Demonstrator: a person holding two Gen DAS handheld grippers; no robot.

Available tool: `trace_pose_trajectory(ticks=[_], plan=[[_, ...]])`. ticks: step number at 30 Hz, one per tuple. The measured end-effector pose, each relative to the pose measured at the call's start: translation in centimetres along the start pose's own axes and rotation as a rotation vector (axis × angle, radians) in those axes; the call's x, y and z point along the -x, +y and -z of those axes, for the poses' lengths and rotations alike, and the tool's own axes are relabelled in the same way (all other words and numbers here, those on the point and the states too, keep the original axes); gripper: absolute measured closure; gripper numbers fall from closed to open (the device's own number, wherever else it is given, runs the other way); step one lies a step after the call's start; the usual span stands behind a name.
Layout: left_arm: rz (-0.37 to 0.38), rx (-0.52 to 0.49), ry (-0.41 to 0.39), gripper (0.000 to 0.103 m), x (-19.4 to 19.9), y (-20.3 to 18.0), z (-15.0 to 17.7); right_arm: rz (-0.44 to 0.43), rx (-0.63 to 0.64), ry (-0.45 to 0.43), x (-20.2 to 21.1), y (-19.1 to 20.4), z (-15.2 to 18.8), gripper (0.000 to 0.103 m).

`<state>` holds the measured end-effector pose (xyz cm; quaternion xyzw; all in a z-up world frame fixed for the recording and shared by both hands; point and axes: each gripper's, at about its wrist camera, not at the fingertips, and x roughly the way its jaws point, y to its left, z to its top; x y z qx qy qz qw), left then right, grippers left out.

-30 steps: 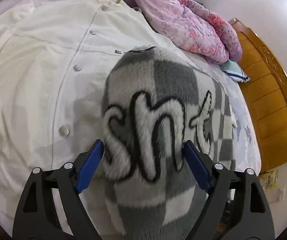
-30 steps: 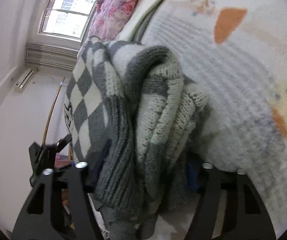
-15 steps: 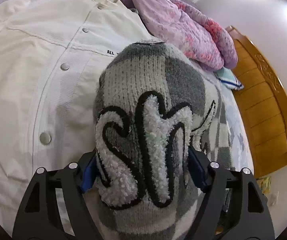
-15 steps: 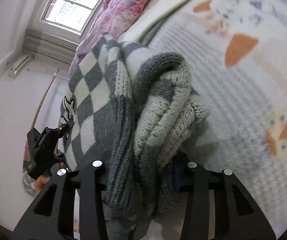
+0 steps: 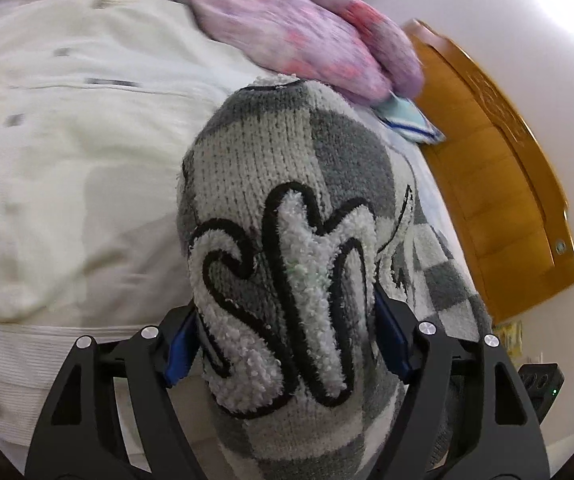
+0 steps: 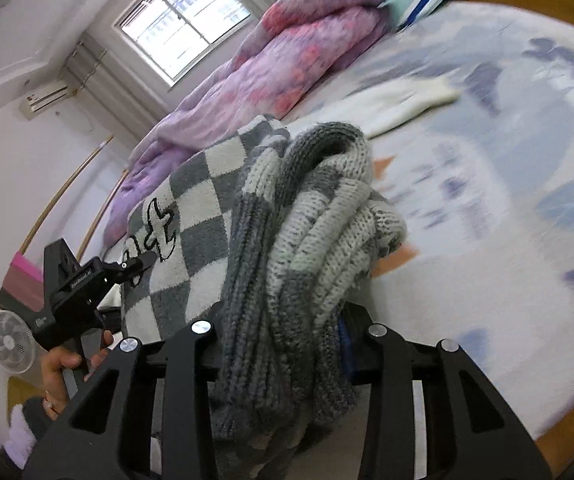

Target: Fold large clothes

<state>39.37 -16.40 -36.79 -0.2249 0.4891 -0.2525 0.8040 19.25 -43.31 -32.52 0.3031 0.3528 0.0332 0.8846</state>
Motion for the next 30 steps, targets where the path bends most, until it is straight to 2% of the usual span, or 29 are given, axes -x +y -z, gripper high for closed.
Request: trace_pose_trajectory(ticks=[4, 6, 8, 9, 11, 12, 13, 16, 18, 20, 21, 25, 26, 28, 30], plan=[[0.073, -0.057, 0.06, 0.03, -4.7, -5.7, 0.5, 0.076, -0.06, -0.079, 4.3, -5.1, -1.0, 0.069], [0.087, -0.089, 0.084, 0.03, -7.0, -7.8, 1.1, 0.092, -0.098, -0.1, 5.3, -7.3, -0.8, 0.069], [0.06, -0.095, 0.125, 0.028, -9.2, -8.8, 1.7, 0.114, -0.166, -0.081, 5.4, -9.6, -0.2, 0.069], [0.015, -0.095, 0.18, 0.027, -10.9, -9.0, 2.4, 0.136, -0.191, -0.068, 5.0, -10.5, 0.2, 0.068], [-0.049, -0.085, 0.252, 0.018, -12.9, -8.5, 3.4, 0.215, -0.219, 0.002, 3.3, -12.5, 1.5, 0.067], [-0.075, -0.101, 0.241, 0.011, -13.1, -8.0, 4.0, 0.243, -0.243, 0.027, 2.5, -13.4, 2.0, 0.064], [-0.064, -0.117, 0.211, 0.01, -12.8, -7.8, 4.1, 0.244, -0.26, 0.028, 2.1, -13.9, 2.4, 0.063], [-0.037, -0.143, 0.225, 0.01, -12.0, -7.4, 4.4, 0.245, -0.268, 0.033, 1.7, -14.8, 2.7, 0.057], [-0.033, -0.135, 0.231, 0.01, -11.5, -7.0, 4.4, 0.273, -0.251, 0.053, 1.5, -14.5, 2.5, 0.051], [-0.049, -0.151, 0.205, 0.009, -9.8, -6.5, 5.1, 0.32, -0.217, 0.071, 1.5, -14.2, 1.7, 0.044], [-0.069, -0.175, 0.184, 0.009, -9.0, -6.6, 5.3, 0.338, -0.201, 0.077, 1.4, -13.9, 1.3, 0.042], [-0.174, -0.243, 0.12, 0.009, -6.0, -6.4, 6.9, 0.539, -0.005, 0.08, 2.7, -10.6, 1.6, 0.04], [-0.203, -0.256, 0.106, 0.009, -5.1, -6.4, 7.5, 0.564, 0.031, 0.079, 2.6, -10.4, 1.5, 0.039], [-0.255, -0.279, 0.068, 0.009, -3.0, -5.7, 8.3, 0.599, 0.099, 0.079, 2.9, -8.4, 1.8, 0.038], [-0.284, -0.286, 0.035, 0.009, -1.0, -5.5, 9.1, 0.561, 0.149, 0.077, 3.3, -5.9, 2.4, 0.037]])
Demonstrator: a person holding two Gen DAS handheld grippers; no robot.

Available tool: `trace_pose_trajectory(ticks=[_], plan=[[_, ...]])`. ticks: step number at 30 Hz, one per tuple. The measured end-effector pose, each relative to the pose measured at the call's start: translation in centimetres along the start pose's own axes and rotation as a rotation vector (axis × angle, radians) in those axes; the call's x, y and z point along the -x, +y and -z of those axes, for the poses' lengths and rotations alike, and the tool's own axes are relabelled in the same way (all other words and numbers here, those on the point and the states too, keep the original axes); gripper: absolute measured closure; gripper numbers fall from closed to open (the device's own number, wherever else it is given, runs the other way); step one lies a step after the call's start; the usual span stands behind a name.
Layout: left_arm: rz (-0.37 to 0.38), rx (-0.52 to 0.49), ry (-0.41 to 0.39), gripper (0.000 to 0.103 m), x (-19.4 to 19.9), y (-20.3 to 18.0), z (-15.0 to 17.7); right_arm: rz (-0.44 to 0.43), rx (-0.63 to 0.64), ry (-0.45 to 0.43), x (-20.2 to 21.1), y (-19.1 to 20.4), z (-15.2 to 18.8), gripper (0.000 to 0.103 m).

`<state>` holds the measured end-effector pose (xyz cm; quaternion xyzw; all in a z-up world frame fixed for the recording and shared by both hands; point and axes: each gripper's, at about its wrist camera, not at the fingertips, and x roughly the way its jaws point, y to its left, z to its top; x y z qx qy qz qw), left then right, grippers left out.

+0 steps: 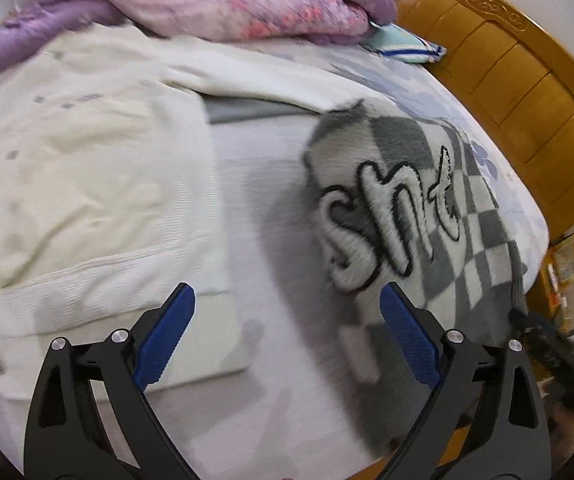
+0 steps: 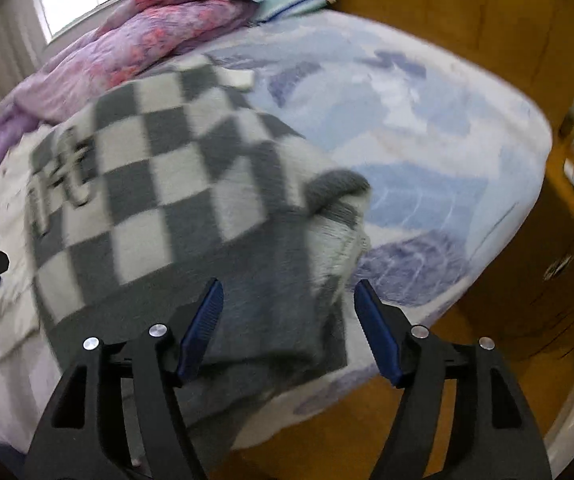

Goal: Fold large clothes
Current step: 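Lower the folded cardigan beside the cream jacket and open both grippers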

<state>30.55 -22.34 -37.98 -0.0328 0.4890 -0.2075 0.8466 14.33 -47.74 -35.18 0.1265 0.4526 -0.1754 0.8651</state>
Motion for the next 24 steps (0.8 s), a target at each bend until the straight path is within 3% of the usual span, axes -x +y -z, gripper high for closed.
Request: trace_pose_trajectory(ticks=[8, 11, 14, 16, 24], plan=[[-0.083, 0.066, -0.11, 0.009, 9.3, 2.3, 3.1, -0.249, 0.126, -0.014, 5.5, 8.8, 0.5, 0.034], [-0.11, 0.061, -0.174, 0.009, 13.9, 2.2, 4.1, -0.277, 0.182, -0.027, 8.2, 11.0, 0.6, 0.023], [-0.146, 0.038, -0.233, 0.009, 18.2, 1.6, 5.0, -0.271, 0.241, -0.083, 12.2, 12.9, 1.0, 0.021], [-0.163, 0.044, -0.266, 0.007, 20.7, 1.4, 5.5, -0.278, 0.252, -0.117, 14.6, 13.5, 1.4, 0.013], [-0.268, -0.032, -0.422, 0.006, 29.9, -0.9, 8.1, -0.323, 0.307, -0.271, 24.1, 15.2, 3.2, 0.011]])
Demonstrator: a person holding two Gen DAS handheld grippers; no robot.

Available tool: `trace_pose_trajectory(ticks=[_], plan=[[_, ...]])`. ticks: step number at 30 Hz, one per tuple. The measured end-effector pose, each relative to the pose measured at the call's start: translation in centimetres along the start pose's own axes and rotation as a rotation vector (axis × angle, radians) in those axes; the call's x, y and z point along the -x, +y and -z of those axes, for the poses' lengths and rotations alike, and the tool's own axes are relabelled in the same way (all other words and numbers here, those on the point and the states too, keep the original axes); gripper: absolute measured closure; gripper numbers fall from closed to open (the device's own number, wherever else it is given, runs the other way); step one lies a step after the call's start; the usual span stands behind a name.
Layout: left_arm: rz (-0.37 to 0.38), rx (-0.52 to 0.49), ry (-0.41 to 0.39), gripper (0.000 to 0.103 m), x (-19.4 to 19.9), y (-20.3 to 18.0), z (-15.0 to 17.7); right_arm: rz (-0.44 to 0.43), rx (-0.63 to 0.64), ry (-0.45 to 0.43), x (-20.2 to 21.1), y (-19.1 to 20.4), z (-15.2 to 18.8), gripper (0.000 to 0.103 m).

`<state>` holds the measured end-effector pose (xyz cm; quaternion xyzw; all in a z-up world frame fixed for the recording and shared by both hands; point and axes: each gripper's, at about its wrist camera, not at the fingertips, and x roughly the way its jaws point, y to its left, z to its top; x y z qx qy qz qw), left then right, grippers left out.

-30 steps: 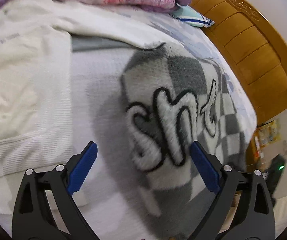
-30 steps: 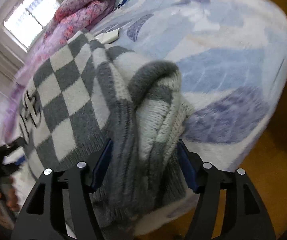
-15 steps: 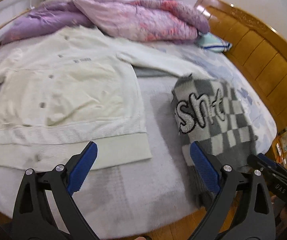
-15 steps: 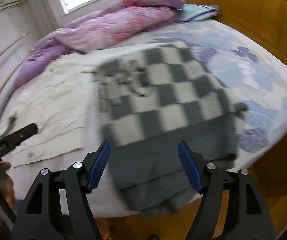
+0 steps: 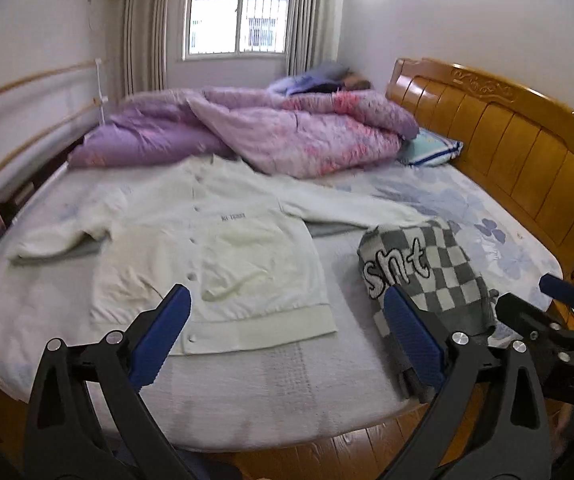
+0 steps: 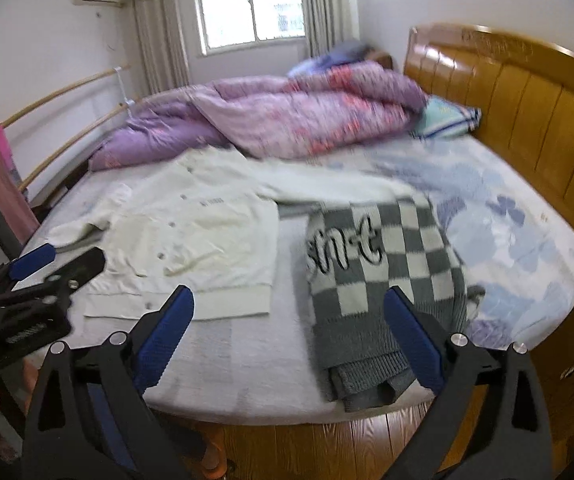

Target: Fold large clothes

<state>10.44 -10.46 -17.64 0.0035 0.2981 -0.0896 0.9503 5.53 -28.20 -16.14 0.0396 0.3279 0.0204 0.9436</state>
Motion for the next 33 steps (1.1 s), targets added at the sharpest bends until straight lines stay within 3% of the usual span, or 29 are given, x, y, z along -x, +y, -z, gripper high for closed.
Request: trace_pose_trajectory(ticks=[6, 15, 25, 33], plan=[[-0.014, -0.002, -0.079, 0.005, 5.5, 0.6, -0.2, -0.028, 0.037, -0.102, 5.1, 2.3, -0.3, 0.008], [-0.024, 0.022, -0.174, 0.005, 11.8, 1.6, -0.5, -0.044, 0.105, -0.19, 9.5, 5.3, -0.5, 0.008], [-0.037, 0.011, -0.246, 0.005, 15.5, 1.9, -0.6, -0.016, 0.169, -0.293, 12.5, 6.9, -0.3, 0.008], [-0.06, 0.018, -0.3, 0.005, 17.4, 2.1, -0.7, -0.026, 0.175, -0.319, 13.3, 7.2, -0.1, 0.008]])
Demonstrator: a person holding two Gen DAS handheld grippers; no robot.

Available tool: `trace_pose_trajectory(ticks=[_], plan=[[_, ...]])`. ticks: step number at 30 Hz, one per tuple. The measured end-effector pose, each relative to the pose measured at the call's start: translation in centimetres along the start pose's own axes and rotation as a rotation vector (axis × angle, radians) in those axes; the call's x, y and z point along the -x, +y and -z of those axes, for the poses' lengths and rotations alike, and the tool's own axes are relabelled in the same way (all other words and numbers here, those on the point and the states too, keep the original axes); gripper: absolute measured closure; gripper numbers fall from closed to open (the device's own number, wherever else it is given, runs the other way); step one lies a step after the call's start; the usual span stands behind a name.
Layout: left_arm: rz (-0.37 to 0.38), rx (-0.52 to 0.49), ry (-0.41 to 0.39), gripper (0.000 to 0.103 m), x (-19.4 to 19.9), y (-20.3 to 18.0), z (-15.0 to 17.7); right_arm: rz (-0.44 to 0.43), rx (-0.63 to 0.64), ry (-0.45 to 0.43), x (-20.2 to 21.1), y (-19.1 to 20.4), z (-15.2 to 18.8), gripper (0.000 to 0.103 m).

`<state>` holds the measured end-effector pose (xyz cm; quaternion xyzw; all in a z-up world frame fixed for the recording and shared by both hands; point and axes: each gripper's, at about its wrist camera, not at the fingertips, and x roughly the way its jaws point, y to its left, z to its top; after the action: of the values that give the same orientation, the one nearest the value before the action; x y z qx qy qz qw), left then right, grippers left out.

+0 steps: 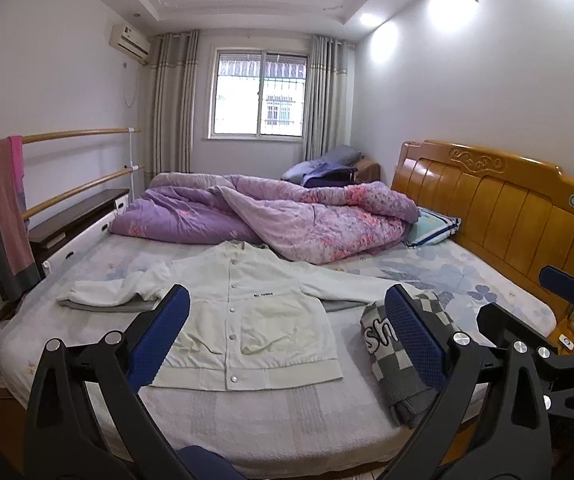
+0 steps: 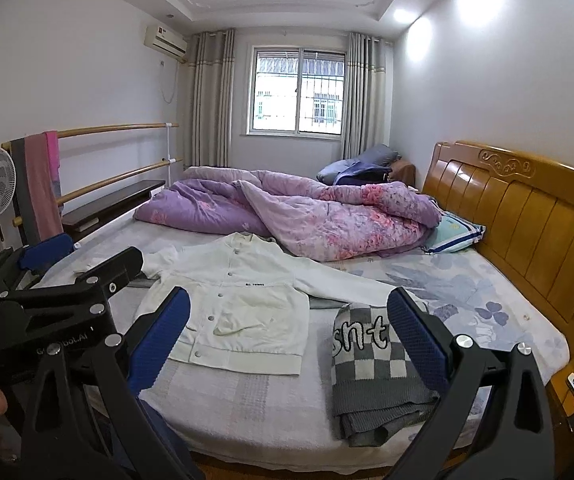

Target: Fold large clothes

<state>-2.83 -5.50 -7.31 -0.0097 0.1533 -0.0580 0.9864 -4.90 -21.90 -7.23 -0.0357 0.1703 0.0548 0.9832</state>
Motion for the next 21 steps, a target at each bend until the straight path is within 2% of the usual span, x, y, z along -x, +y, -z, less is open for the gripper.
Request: trace_pose_trajectory(ticks=[21], plan=[[-0.002, -0.009, -0.02, 0.005, 0.84, 0.04, -0.28, -0.001, -0.02, -0.017, 1.04, 0.26, 0.22, 0.008]])
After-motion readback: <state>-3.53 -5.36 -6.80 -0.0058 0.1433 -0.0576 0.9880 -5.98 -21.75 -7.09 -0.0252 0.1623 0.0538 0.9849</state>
